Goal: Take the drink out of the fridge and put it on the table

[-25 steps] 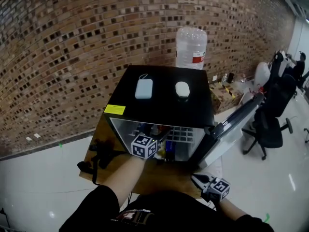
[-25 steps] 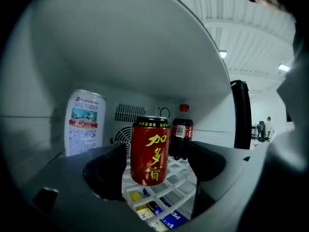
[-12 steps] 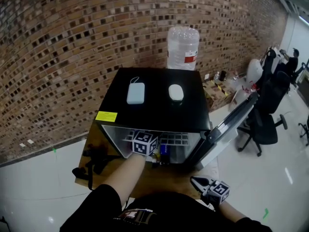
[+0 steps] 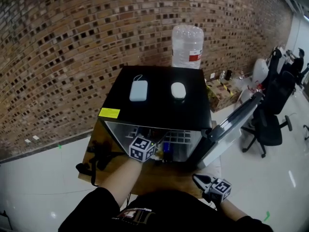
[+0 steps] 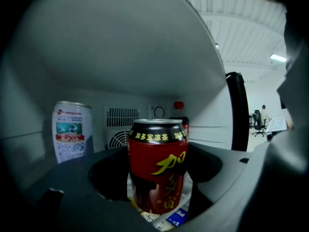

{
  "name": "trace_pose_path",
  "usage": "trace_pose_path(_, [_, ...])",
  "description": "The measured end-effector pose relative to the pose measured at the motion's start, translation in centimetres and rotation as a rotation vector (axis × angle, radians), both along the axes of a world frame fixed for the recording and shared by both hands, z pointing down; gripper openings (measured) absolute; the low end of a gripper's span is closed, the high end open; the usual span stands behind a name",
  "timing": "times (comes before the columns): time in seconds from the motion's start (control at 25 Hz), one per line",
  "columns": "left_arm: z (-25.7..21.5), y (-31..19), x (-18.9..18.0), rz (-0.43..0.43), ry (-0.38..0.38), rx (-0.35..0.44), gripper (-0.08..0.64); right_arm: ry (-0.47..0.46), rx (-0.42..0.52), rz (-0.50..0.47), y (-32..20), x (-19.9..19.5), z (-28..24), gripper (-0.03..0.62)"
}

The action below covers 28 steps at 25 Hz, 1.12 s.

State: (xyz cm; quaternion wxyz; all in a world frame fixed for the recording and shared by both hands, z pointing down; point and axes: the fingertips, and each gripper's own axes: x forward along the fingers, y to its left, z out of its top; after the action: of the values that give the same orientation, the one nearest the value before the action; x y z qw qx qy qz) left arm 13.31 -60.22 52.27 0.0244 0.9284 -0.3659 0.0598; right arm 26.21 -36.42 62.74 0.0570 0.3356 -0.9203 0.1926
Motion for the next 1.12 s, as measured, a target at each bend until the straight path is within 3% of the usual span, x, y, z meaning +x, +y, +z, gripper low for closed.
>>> trace_pose_path(0.28, [-0.5,7.4,-0.8,0.058,0.003,0.014,0.322,-0.006,0.027,-0.065,0.0,-0.6,-0.6,-0.003])
trace_pose_path(0.4, [-0.5,10.2,-1.7,0.07,0.022,0.008,0.322,0.003,0.008,-0.06,0.3,-1.8,-1.7,-0.003])
trace_pose_path(0.6, [0.7,14.6,-4.7,0.114,0.021,-0.006,0.322,-0.009,0.064,-0.048,1.8,-4.5,-1.9,-0.003])
trace_pose_path(1.12, [7.5,24.2,-15.5,0.302,0.008,-0.087,0.322,0.007,0.082,0.187,8.7,-16.5,-3.5,-0.003])
